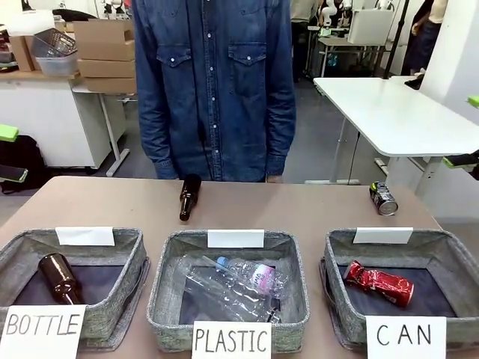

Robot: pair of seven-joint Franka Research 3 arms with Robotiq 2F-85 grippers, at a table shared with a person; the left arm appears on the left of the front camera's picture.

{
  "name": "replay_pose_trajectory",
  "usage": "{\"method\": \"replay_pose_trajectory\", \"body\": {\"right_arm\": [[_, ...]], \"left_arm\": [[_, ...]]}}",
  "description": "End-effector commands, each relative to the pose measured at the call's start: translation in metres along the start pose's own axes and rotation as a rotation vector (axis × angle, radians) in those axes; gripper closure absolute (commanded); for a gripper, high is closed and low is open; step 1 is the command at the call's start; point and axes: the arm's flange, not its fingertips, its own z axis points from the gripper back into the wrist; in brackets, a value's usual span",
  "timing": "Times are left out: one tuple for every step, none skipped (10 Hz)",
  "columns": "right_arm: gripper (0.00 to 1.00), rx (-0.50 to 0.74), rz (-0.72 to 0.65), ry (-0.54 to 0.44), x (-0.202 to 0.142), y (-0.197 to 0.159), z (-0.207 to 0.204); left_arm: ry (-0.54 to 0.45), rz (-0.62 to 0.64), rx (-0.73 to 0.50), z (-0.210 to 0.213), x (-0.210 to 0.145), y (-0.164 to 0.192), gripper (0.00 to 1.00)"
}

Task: Sort the can waste into the basket.
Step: Pick up the can waste from the table and place it in the right Fabric basket.

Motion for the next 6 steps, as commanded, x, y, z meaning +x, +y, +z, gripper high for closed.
{"method": "replay_pose_trajectory", "body": {"right_arm": [[0.0,-0.005,0.021,0.008,-0.001,-0.002,-0.001],[0.0,-0.005,0.021,0.008,-0.001,-0.002,-0.001],[0.0,0.0,0.0,0.0,0.0,0.0,0.0],[0.0,-0.434,0.051,-0.168,0.023,-0.006,-0.013],[0.0,-0.801,0.095,-0.339,0.056,-0.02,-0.01],[0.0,-0.925,0.106,-0.364,0.078,-0.033,-0.003]], "left_arm": [[-0.007,0.002,-0.015,-0.002,0.002,-0.003,0.0],[-0.007,0.002,-0.015,-0.002,0.002,-0.003,0.0],[-0.007,0.002,-0.015,-0.002,0.002,-0.003,0.0],[-0.007,0.002,-0.015,-0.002,0.002,-0.003,0.0],[-0.007,0.002,-0.015,-0.002,0.002,-0.003,0.0],[-0.007,0.002,-0.015,-0.002,0.002,-0.003,0.0]]}}
